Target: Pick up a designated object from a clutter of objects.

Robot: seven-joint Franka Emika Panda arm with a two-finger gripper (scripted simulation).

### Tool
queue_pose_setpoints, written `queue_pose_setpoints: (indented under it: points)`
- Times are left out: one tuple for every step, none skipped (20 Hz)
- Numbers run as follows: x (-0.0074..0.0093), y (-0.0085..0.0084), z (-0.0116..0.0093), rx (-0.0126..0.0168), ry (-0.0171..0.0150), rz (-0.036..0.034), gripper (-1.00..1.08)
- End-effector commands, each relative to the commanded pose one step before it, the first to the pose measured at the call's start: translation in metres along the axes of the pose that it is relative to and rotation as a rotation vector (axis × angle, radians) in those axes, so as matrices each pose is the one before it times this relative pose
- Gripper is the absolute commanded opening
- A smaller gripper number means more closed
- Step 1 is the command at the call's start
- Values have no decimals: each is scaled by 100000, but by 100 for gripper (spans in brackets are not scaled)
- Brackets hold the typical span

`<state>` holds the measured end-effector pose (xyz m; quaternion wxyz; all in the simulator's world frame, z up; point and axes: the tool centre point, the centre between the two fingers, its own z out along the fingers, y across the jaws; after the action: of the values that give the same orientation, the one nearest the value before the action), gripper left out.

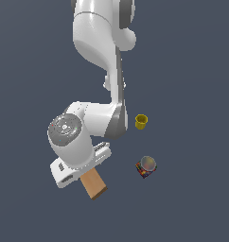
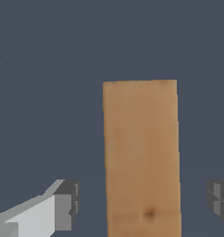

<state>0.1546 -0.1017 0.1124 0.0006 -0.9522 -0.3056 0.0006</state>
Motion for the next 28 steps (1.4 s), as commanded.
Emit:
queue_pose_setpoints:
  points:
    - [-4, 459, 781, -125, 89, -1958, 100]
    - [-22, 115, 218, -9, -6, -468, 100]
    - [-17, 88, 170, -7, -5, -365, 100]
    - [-14, 64, 121, -5, -3, -258, 100]
    - [-9, 38, 73, -3, -2, -154, 100]
    - [6, 4, 24, -1, -1, -69, 100]
    - [-46, -69, -75, 90, -98, 404, 100]
    - [-2, 2, 46, 0, 0, 0, 100]
    - [-6, 6, 136, 0, 0, 0, 100]
    - [-10, 9, 226, 0, 0, 0, 100]
    - [18, -22, 300, -14, 17, -65, 100]
    - [-19, 14, 404, 0, 0, 0, 100]
    - [7, -18, 475, -14, 17, -65, 100]
    - [-31, 16, 576, 0, 0, 0, 100]
    - [8, -31, 634, -19, 24, -93, 100]
    - [-37, 14, 629, 0, 0, 0, 100]
    - [15, -34, 514, -19, 24, -93, 100]
    - [-23, 13, 443, 0, 0, 0, 100]
    - [19, -18, 335, -14, 17, -65, 100]
    - [-4, 18, 257, 0, 0, 0, 100]
    - [7, 22, 164, 0, 0, 0, 100]
    - [19, 26, 71, 0, 0, 0, 100]
    - [31, 31, -22, 0, 0, 0, 100]
    - [30, 26, -76, 0, 0, 0, 100]
    - [10, 8, -31, 0, 0, 0, 100]
    - [0, 0, 0, 0, 0, 0, -100]
    - [0, 0, 0, 0, 0, 0, -100]
    - [0, 0, 0, 0, 0, 0, -100]
